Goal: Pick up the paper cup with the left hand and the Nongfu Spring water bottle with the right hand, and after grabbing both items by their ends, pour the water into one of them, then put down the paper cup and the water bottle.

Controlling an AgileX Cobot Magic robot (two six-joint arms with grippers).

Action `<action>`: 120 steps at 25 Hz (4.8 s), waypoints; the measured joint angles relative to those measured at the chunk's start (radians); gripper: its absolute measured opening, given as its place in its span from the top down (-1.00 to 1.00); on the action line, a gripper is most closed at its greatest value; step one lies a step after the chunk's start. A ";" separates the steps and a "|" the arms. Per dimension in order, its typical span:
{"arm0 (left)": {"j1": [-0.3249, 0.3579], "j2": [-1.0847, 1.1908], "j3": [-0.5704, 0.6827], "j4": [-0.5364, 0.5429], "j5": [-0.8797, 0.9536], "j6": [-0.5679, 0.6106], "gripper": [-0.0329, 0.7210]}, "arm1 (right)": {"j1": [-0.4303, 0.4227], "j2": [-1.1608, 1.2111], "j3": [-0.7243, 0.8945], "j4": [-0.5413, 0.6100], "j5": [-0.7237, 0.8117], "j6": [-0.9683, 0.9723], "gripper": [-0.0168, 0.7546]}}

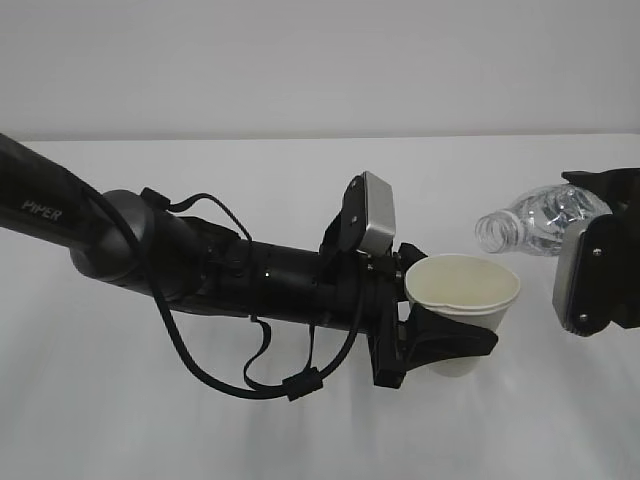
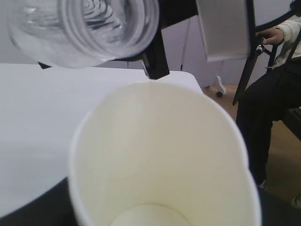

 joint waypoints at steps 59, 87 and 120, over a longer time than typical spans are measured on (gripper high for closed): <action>0.000 0.000 0.000 0.015 -0.011 -0.006 -0.24 | 0.000 0.000 0.000 0.011 -0.063 -0.127 -0.12; 0.000 0.000 0.000 0.015 -0.011 -0.006 -0.24 | 0.000 0.000 0.000 0.011 -0.067 -0.139 -0.12; 0.000 0.005 0.000 0.015 -0.011 -0.006 -0.24 | 0.000 0.000 0.000 0.000 -0.072 -0.143 -0.12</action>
